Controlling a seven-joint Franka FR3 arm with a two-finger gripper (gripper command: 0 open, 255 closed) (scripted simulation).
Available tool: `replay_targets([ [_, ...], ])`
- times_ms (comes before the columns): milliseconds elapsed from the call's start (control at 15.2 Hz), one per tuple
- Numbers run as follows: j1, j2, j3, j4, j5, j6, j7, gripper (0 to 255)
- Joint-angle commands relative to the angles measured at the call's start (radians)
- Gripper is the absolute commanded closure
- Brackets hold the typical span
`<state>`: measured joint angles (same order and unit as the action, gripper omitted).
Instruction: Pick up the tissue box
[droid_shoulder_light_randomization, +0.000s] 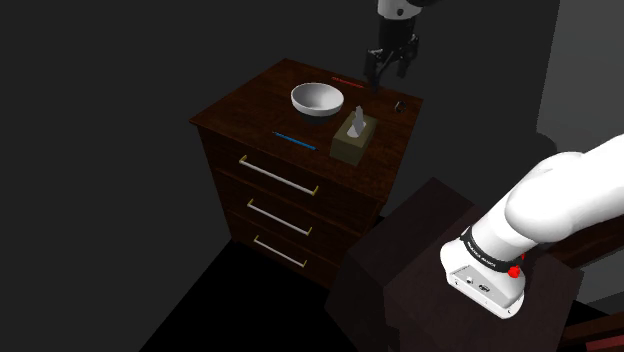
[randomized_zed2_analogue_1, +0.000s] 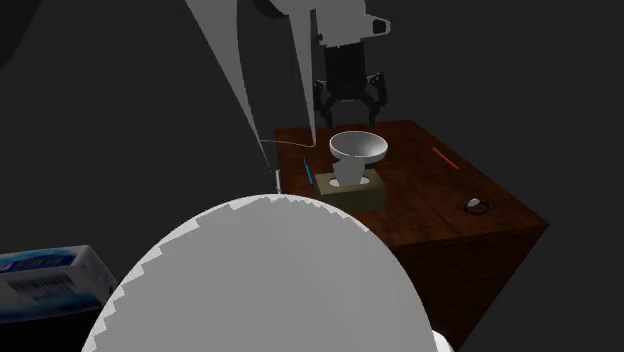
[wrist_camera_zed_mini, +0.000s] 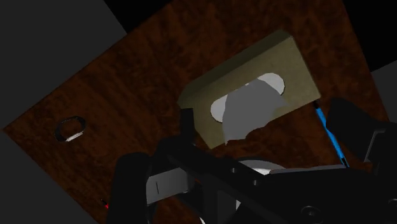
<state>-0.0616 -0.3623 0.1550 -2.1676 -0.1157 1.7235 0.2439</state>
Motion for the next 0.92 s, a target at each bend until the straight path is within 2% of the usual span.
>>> replay_targets([
  [0, -0.01, 0.088, 0.014, 0.037, -0.038, 0.017, 0.022, 0],
  [594, -0.023, 0.458, 0.038, 0.228, -0.218, 0.031, 0.131, 0],
  [858, -0.023, 0.477, 0.036, 0.196, -0.225, 0.078, 0.147, 0],
])
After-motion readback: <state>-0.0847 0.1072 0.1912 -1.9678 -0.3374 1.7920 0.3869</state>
